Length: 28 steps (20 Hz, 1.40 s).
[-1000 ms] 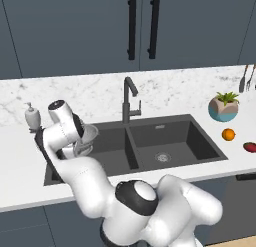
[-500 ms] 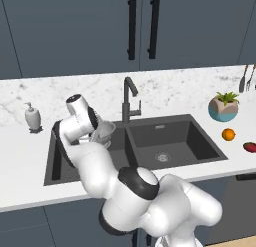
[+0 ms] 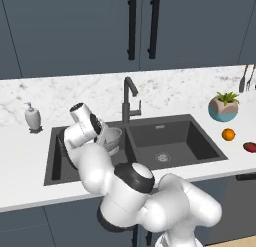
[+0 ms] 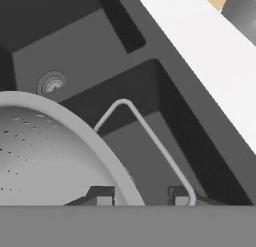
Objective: Put the colander in the sink, put the orange, mango in the colander, and turn on the sink faucet and pour water over the colander.
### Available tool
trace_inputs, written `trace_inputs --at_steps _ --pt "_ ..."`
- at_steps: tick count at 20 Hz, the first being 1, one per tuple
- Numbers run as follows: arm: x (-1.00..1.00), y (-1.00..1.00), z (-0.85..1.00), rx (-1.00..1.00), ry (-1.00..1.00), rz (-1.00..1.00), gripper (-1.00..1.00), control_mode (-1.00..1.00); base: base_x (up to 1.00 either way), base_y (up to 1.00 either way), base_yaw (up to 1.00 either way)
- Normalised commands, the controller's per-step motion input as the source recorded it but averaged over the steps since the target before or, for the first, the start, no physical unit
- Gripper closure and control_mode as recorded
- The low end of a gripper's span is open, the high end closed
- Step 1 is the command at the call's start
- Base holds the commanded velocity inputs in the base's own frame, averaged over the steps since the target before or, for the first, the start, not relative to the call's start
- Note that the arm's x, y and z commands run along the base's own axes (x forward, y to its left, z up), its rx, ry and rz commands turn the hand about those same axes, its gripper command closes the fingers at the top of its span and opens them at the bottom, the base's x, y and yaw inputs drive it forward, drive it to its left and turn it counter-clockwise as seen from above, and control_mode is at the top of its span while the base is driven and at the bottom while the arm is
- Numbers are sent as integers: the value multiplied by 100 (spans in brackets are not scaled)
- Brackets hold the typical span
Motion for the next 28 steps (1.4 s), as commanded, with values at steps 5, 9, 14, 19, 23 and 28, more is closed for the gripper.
trace_inputs --at_steps 5,9,14,19,23,28 --pt "4 0 -55 -6 0 -16 100 -100 0 0 0" --pt "13 2 -48 0 0 -12 100 -100 0 0 0" --pt "27 21 -40 0 0 -6 100 -100 0 0 0" --pt "29 25 -43 0 0 -4 100 -100 0 0 0" --pt "22 16 -41 2 0 -3 100 -100 0 0 0" --pt "5 3 -38 4 0 -2 100 -100 0 0 0"
